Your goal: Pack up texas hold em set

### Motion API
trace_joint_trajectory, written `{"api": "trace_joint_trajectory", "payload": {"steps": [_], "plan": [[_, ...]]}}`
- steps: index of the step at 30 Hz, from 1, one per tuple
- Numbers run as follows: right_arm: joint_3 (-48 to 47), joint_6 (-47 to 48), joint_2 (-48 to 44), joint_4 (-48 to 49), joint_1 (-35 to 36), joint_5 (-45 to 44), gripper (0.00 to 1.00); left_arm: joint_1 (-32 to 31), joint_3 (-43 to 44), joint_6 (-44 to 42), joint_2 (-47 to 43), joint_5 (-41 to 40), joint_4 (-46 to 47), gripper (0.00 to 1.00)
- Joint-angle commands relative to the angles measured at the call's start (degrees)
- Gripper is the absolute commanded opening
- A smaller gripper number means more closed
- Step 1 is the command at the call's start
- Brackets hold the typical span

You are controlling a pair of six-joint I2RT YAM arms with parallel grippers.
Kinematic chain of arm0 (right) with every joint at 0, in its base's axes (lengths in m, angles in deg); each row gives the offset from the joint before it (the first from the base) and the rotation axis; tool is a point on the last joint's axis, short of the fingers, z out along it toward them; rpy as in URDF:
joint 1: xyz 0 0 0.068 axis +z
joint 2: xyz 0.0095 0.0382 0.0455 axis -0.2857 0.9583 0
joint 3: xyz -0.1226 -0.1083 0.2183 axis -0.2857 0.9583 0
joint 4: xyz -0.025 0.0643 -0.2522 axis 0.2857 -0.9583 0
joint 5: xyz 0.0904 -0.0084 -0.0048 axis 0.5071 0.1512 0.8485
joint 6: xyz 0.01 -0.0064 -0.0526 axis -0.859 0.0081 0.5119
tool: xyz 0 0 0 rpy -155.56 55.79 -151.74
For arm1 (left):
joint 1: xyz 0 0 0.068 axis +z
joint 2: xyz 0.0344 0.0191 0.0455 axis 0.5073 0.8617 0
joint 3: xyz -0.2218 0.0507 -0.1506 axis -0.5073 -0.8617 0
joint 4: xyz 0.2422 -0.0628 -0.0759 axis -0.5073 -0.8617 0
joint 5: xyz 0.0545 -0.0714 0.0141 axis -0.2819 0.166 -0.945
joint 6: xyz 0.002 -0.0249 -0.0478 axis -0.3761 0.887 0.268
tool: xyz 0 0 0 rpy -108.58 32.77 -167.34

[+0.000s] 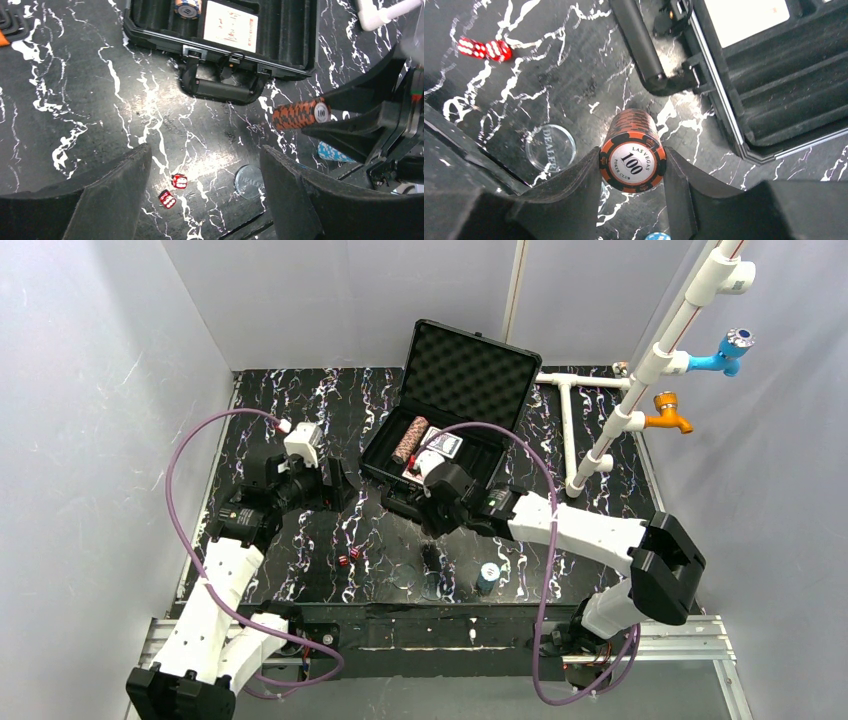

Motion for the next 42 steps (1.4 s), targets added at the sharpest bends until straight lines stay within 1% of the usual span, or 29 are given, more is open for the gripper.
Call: {"api": "trace_joint_trajectory", "payload": {"steps": [1,6,8,11,16,20,23,27,32,39,42], "plan": [[-5.41,0.06,-3.09,1.88,-2.8,4.12,0.01,-1.32,-1.46,-0.39,-1.27,4.61,3.75,0.77],[-7.75,-0.65,-4.94,0.11,-6.16,10.52,0.01,-3.86,-2.33,-2.04,-2.13,6.3,6.34,0.78],[-8.35,-1.12,-5.82,-0.17,-7.79,14.59,0.01,-5.12,-2.13,-3.12,-2.35,6.66,7.0,0.78],[-8.49,-1.64,-6.94,0.47,-9.82,20.1,0.01,-6.57,-2.17,-5.38,-2.69,8.98,7.7,0.81],[-8.03,0.19,-7.54,1.45,-10.97,29.95,0.01,-8.57,-5.22,-8.84,-4.94,12.04,9.52,0.81],[-6.71,-0.04,-8.46,4.74,-11.56,39.36,0.01,-10.35,-8.9,-8.75,-7.56,15.19,13.48,0.81],[-7.04,-0.02,-8.9,6.46,-11.64,44.73,0.01,-11.35,-10.38,-8.17,-8.32,18.23,15.02,0.8],[-8.02,0.41,-9.18,7.26,-11.65,49.01,0.01,-12.85,-10.97,-6.73,-8.17,23.01,16.29,0.77],[-8.17,0.13,-9.57,9.14,-11.6,53.24,0.01,-14.59,-11.52,-4.34,-7.95,27.98,17.94,0.79],[-9.56,0.47,-9.12,9.77,-11.61,56.3,0.01,-16.32,-11.26,-1.17,-6.05,31.88,19.5,0.79],[-10.04,1.09,-8.71,9.66,-11.62,57.03,0.01,-16.49,-11.1,0.31,-5.56,32.0,20.3,0.79]]}}
